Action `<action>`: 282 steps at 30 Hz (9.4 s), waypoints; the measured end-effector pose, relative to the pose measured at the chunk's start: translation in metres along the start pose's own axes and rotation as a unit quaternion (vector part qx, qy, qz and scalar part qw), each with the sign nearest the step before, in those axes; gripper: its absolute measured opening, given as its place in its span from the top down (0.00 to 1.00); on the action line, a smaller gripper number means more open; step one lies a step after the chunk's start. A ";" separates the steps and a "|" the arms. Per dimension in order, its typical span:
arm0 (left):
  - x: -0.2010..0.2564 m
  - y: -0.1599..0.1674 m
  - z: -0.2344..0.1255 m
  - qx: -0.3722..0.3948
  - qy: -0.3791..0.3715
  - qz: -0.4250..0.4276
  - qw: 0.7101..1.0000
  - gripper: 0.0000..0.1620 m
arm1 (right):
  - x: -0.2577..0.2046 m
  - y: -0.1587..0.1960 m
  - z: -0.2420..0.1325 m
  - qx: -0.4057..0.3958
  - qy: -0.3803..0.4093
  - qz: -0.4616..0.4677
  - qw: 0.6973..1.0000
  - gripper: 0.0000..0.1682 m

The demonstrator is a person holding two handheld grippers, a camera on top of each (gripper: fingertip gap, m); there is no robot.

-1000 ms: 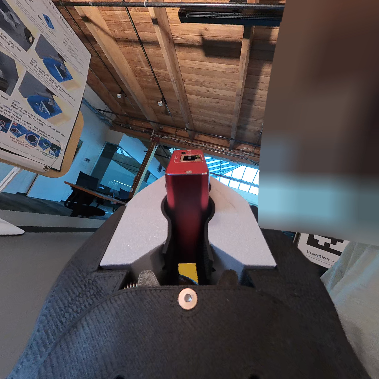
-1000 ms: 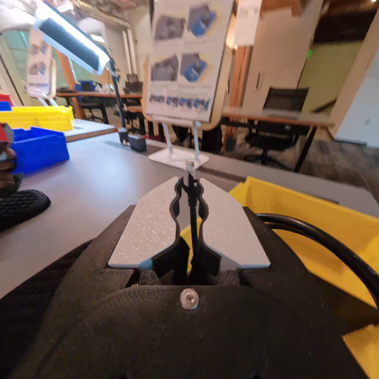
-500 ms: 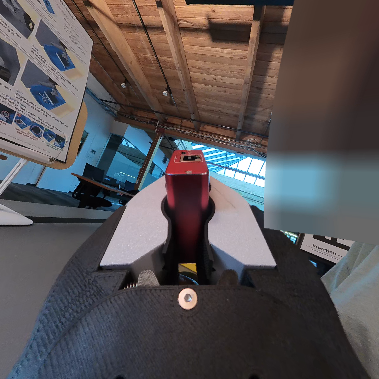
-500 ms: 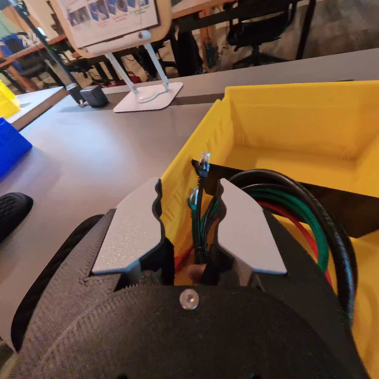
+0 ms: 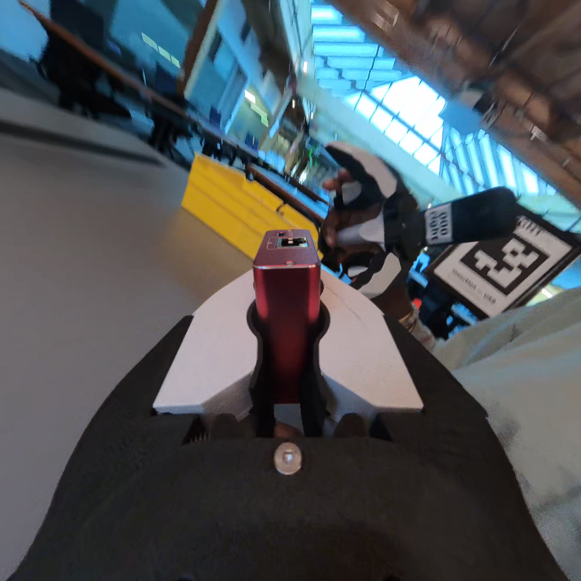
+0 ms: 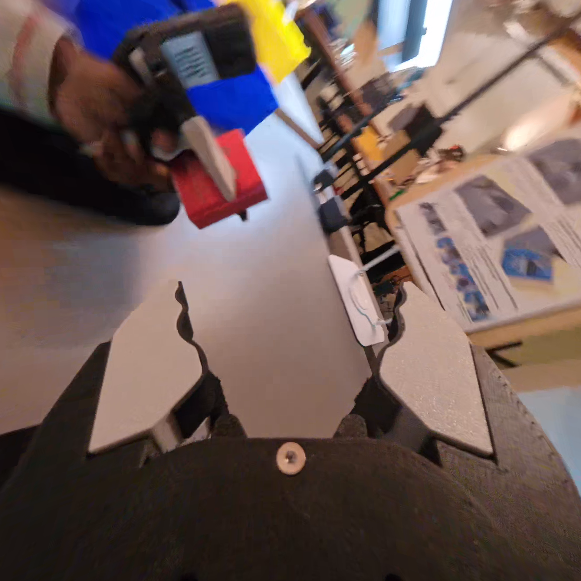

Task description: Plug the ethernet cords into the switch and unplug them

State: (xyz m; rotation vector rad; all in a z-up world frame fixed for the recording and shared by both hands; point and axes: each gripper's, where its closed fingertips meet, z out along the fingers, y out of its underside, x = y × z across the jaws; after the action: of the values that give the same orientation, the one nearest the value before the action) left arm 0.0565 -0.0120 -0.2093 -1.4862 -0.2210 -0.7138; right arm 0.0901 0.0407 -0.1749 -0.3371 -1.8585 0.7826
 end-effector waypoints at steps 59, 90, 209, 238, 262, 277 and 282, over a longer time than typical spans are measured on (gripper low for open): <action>-0.003 -0.026 -0.007 0.093 -0.033 0.031 0.995 0.55 | 0.122 0.367 -0.131 -0.498 0.095 0.527 0.682 0.52; -0.001 -0.106 -0.178 -0.081 -0.467 0.314 0.823 0.50 | 0.001 0.203 -0.139 -0.418 0.182 0.431 0.778 0.74; -0.012 -0.189 -0.103 0.184 -0.493 0.342 0.778 0.97 | 0.060 -0.041 0.031 -0.055 0.168 0.155 0.972 0.93; -0.123 -0.026 0.153 -0.054 -0.379 0.341 0.859 0.93 | 0.019 0.213 -0.111 -0.217 0.217 0.356 0.883 0.92; -0.121 0.007 -0.030 -0.389 -0.366 0.306 0.788 0.75 | 0.012 0.141 -0.023 -0.215 -0.005 0.271 0.938 0.70; -0.151 0.013 -0.068 -0.437 -0.394 0.307 0.748 0.82 | -0.014 0.186 0.005 -0.367 -0.097 0.214 0.900 0.83; -0.148 0.004 -0.127 -0.429 -0.428 0.315 0.731 0.79 | -0.011 0.202 -0.031 -0.395 -0.087 0.207 0.891 0.81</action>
State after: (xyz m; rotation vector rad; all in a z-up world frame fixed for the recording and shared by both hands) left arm -0.0936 -0.0893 -0.3080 -2.5322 -0.0434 0.5958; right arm 0.0984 0.1966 -0.3068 -1.2462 -2.2503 0.2810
